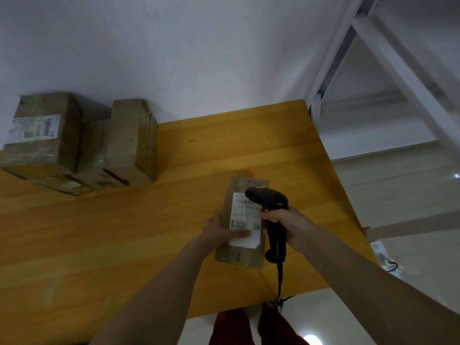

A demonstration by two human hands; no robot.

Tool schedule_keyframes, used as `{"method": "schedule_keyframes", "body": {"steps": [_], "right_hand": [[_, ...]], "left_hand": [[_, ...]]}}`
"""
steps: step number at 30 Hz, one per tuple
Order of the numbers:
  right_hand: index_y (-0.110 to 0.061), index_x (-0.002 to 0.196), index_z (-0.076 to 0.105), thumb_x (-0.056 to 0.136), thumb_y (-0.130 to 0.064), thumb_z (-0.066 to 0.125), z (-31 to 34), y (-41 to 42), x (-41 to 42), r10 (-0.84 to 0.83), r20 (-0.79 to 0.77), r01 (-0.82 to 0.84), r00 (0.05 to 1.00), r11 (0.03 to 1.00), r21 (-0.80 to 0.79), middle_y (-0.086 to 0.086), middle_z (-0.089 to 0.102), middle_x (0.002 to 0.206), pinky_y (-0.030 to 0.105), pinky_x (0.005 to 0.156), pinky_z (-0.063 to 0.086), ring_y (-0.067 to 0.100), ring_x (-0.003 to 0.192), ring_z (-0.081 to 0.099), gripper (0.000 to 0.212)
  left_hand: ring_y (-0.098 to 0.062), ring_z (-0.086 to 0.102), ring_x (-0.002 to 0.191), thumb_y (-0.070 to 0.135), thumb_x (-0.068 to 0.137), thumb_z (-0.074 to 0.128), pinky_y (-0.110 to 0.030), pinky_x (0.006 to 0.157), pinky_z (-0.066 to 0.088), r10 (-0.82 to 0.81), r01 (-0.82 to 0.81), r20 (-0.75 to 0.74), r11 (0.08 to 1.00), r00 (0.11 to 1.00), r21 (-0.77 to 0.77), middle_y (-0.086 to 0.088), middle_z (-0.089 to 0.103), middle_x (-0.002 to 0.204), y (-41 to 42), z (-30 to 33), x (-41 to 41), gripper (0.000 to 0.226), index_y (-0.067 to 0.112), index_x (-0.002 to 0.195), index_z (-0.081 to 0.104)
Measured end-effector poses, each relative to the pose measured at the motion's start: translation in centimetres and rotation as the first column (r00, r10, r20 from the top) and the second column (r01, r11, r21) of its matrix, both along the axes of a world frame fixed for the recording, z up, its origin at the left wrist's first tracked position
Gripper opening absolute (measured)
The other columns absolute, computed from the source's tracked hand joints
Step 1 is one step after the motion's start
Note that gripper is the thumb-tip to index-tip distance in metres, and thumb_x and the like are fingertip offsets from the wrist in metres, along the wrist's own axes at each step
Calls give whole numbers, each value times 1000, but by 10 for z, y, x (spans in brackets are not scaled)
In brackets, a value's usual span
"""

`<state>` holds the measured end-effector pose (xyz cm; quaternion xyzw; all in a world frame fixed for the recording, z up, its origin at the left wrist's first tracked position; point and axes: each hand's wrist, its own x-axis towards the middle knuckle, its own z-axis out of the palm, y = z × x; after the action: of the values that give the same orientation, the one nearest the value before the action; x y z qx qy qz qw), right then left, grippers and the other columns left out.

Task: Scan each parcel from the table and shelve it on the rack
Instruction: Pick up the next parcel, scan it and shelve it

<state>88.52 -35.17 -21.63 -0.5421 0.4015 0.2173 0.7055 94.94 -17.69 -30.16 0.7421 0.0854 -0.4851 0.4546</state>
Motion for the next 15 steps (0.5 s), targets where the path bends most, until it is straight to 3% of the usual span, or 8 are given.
{"method": "schedule_keyframes", "body": {"steps": [2, 3, 6, 7, 9, 13, 15], "right_hand": [[-19, 47, 63, 80, -2, 71, 6, -1, 0, -6, 13, 6, 1000, 1000, -15, 15, 60, 82, 55, 95, 49, 45, 99, 63, 38], [-20, 45, 62, 80, -1, 70, 10, -2, 1, -9, 27, 10, 1000, 1000, -24, 14, 59, 77, 59, 95, 47, 44, 98, 63, 41], [-13, 64, 68, 79, -2, 71, 28, -5, 6, 10, 101, -4, 995, 998, -59, 14, 61, 78, 59, 94, 47, 39, 91, 62, 19], [-8, 77, 69, 78, -2, 72, 36, -6, 8, 9, 128, 2, 992, 997, -80, 16, 63, 84, 57, 93, 49, 40, 92, 63, 7], [-4, 88, 68, 78, -3, 72, 51, -7, 11, 24, 176, -1, 984, 991, -132, 17, 64, 90, 48, 90, 53, 39, 90, 63, 11], [-7, 79, 62, 78, -4, 69, 90, 4, 16, 82, 288, -1, 954, 962, -272, 11, 57, 74, 31, 68, 43, 21, 71, 54, 7], [-12, 72, 60, 80, -4, 67, 108, 12, 14, 154, 346, -31, 925, 942, -335, 1, 55, 62, 21, 59, 39, 13, 61, 52, 12]], "left_hand": [[-31, 47, 129, 36, 65, 88, -50, 103, 44, 68, -70, -41, 996, 997, -57, -7, 45, 145, -2, 1, -7, 102, 21, 149, 32], [-30, 51, 125, 31, 70, 86, -49, 99, 48, 134, -141, -77, 985, 988, -100, -5, 48, 141, -4, 3, -9, 96, 22, 148, 32], [-18, 61, 104, 17, 78, 79, -33, 70, 53, 230, -259, -158, 944, 960, -202, 2, 60, 124, -7, 23, -10, 79, 29, 142, 34], [-16, 61, 101, 15, 78, 79, -31, 68, 52, 232, -260, -145, 939, 962, -223, 4, 61, 121, -6, 31, -8, 78, 30, 140, 35], [-19, 62, 103, 9, 74, 81, -37, 73, 54, 265, -275, -72, 924, 961, -266, 2, 63, 122, -5, 46, 0, 81, 29, 138, 36], [-25, 62, 104, -1, 69, 82, -44, 75, 56, 441, -388, 97, 858, 892, -337, -7, 59, 128, -2, 86, 28, 79, 20, 133, 41], [-32, 59, 113, -3, 67, 83, -52, 85, 54, 461, -383, 165, 852, 872, -356, -8, 59, 130, -2, 106, 42, 87, 18, 139, 39]]}}
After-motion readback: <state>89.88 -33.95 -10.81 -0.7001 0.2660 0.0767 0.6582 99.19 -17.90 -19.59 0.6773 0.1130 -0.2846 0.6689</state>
